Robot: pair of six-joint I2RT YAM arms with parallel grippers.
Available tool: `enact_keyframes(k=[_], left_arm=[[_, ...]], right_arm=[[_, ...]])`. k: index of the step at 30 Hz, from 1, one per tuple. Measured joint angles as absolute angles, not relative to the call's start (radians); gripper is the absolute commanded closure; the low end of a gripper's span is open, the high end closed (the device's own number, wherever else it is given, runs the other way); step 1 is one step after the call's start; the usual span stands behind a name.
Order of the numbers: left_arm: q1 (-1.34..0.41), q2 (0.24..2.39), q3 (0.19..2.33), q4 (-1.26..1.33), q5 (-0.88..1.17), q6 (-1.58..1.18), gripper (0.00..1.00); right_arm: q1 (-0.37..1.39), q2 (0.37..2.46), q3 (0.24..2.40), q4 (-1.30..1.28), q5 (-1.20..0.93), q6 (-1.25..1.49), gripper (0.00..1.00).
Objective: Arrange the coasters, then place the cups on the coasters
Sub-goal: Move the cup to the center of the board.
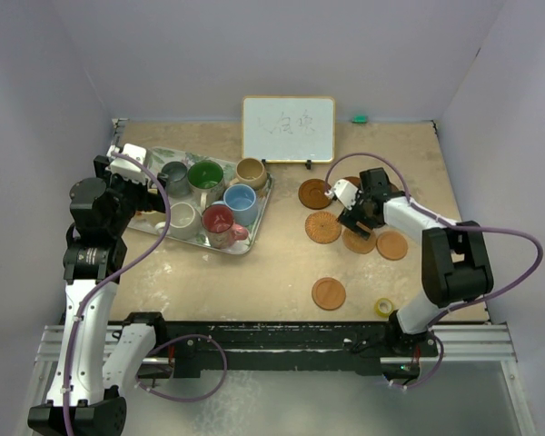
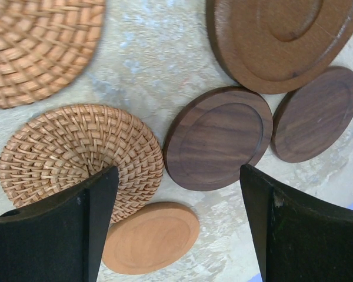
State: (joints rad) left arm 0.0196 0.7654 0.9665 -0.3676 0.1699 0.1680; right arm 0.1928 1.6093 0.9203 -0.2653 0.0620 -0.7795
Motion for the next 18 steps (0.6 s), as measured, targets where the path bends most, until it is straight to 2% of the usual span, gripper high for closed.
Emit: enact_keyframes(k=[18], left_arm=[[0.020,0.765,0.966,-0.368,0.176,0.168,0.05]], right_arm=[[0.166,1.742,1.076,-0.311,0.139,-0.670,0.14]])
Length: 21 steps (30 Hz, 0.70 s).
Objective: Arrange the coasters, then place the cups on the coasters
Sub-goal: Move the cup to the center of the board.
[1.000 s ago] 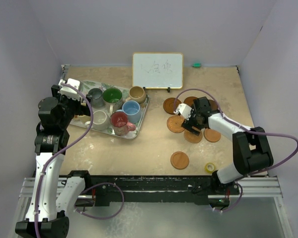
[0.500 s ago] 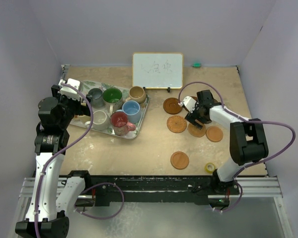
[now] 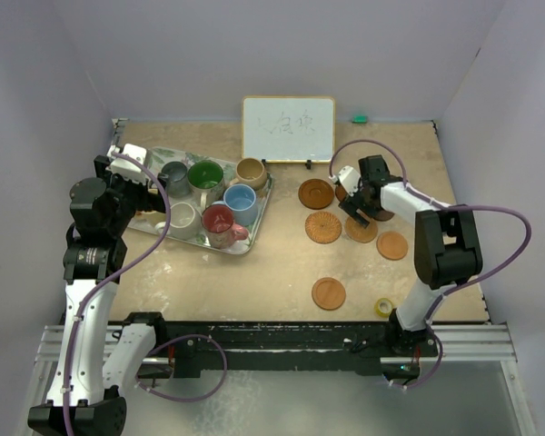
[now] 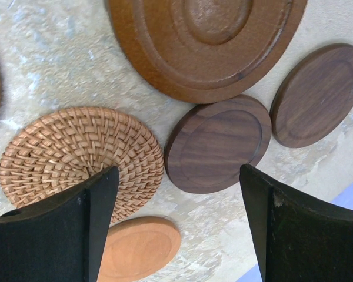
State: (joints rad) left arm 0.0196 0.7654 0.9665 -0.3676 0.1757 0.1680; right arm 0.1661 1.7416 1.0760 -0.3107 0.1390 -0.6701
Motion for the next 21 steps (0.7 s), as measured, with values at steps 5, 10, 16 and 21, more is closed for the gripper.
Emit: enact_keyframes(k=[5,10,16,21], left_arm=[[0.020,0.765,0.966,-0.368,0.176,0.168,0.05],[0.020,0.764,0.966,-0.368,0.176,0.168,0.05],[0.020,0.762,0.966,-0.368,0.176,0.168,0.05],[0.020,0.761,0.966,-0.368,0.178,0.168,0.05]], right_arm=[[0.163,1.774,1.116,-0.313,0.152,-0.653,0.14],[0.161,1.781,1.129,-0.317,0.156,-0.639,0.14],[0.155,1.779,1.141,-0.346,0.118,-0.616,0.14],[0.155,1.759,1.166,-0.408,0.060,-0.589,0.14]])
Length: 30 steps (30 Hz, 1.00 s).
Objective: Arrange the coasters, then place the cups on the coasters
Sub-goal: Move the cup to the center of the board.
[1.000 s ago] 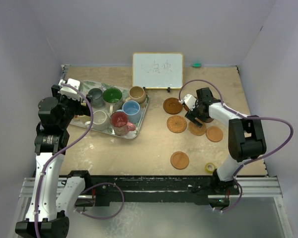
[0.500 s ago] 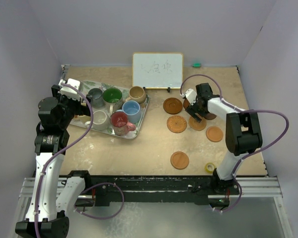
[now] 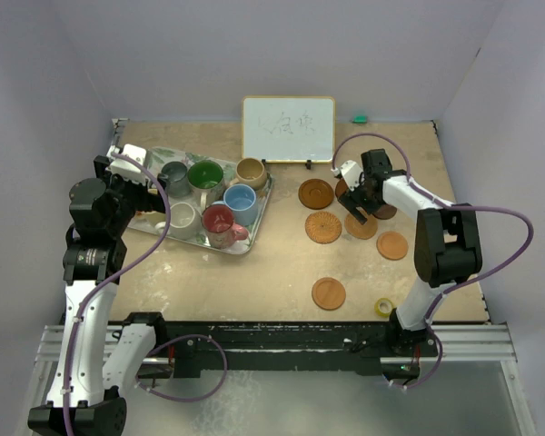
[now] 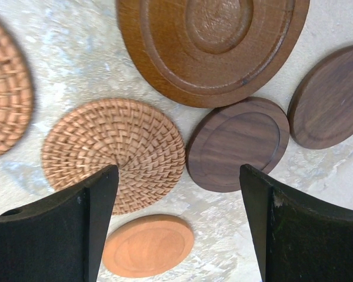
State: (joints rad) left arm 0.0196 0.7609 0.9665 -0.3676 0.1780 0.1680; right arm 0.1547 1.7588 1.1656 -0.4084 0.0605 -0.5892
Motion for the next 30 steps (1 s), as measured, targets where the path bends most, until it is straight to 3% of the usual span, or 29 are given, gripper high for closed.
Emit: enact_keyframes(k=[11,30], left_arm=[[0.020,0.761,0.955,-0.367,0.180,0.168,0.05],[0.020,0.759,0.951,-0.367,0.188,0.168,0.05]], right_arm=[[0.232,1.725,1.223,-0.462,-0.072,-0.539,0.14],[0.406,1.827,1.214,-0.416,-0.038,-0.534,0.16]])
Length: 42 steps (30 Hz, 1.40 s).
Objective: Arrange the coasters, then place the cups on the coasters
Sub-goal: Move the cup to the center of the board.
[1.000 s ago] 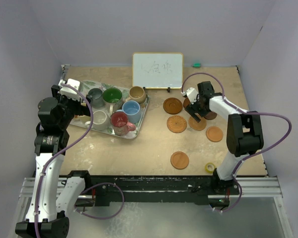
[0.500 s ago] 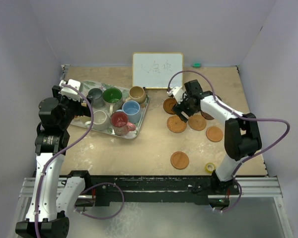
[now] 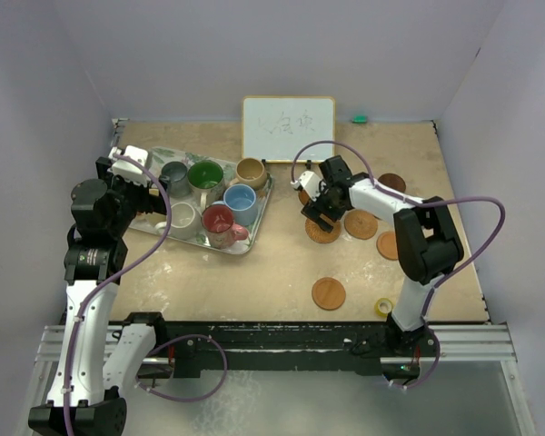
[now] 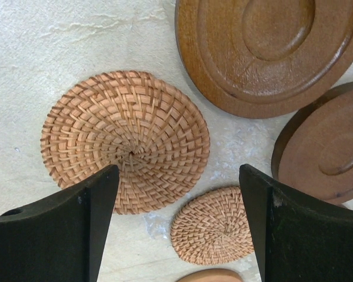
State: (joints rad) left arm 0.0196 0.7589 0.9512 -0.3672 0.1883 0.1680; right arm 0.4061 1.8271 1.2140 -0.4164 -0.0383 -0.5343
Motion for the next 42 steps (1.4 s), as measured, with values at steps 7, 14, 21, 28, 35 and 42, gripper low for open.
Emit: enact_keyframes(k=[7,14,21,28,35,42], left_arm=[[0.020,0.759,0.951,-0.367,0.195,0.168,0.05],[0.020,0.759,0.951,-0.367,0.195,0.168,0.05],[0.020,0.759,0.950,-0.367,0.195,0.168,0.05],[0.020,0.759,0.950,-0.367,0.195,0.168,0.05],[0.020,0.759,0.950,-0.367,0.196,0.168,0.05],[0.020,0.759,0.950,-0.367,0.196,0.169,0.05]], right_arm=[[0.412,1.838,1.213,-0.401,-0.032,-0.536,0.16],[0.412,1.847,1.221,-0.405,-0.035,-0.537,0.16],[0.412,1.866,1.250,-0.432,-0.036,-0.537,0.17],[0.413,1.913,1.314,-0.444,-0.042,-0.533,0.17],[0.413,1.942,1.357,-0.472,-0.037,-0.521,0.17],[0.414,1.961,1.388,-0.501,-0.013,-0.514,0.17]])
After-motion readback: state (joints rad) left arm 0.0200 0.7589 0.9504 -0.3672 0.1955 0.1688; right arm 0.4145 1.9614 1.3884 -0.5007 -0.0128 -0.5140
